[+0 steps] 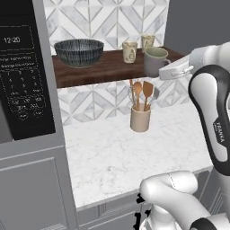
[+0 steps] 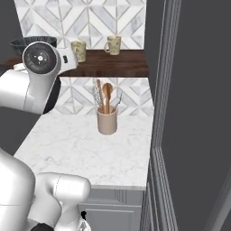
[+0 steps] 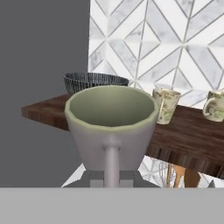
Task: Gather all objects into one cabinet and sort the glasses and bowls to opposite sides.
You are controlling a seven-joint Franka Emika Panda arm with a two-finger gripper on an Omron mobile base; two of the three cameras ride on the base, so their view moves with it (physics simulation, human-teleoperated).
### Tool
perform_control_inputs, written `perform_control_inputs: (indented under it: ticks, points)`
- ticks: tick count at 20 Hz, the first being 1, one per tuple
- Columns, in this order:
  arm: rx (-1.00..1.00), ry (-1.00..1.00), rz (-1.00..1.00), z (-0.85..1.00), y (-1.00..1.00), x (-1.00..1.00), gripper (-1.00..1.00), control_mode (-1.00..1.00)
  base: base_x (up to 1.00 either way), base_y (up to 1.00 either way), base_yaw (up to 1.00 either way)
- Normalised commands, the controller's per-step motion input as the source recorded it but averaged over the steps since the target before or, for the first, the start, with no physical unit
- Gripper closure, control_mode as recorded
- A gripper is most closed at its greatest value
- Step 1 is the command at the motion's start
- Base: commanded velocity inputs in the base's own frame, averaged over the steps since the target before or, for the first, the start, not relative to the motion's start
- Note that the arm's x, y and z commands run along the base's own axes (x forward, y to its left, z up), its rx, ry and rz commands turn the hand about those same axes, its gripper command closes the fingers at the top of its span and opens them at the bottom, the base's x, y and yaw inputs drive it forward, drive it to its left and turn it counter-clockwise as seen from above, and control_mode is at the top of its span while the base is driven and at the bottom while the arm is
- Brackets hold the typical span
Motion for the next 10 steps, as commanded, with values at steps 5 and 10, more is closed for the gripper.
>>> perform_control_inputs:
  ticks: [5,10]
  points:
    - [0.00,0.00,0.00,0.00,0.00,0.00,1.00,1.00,0.99,0.00,-0.01]
    - [0.00,0.00,0.00,0.00,0.00,0.00,1.00,1.00,0.71,0.00,-0.12]
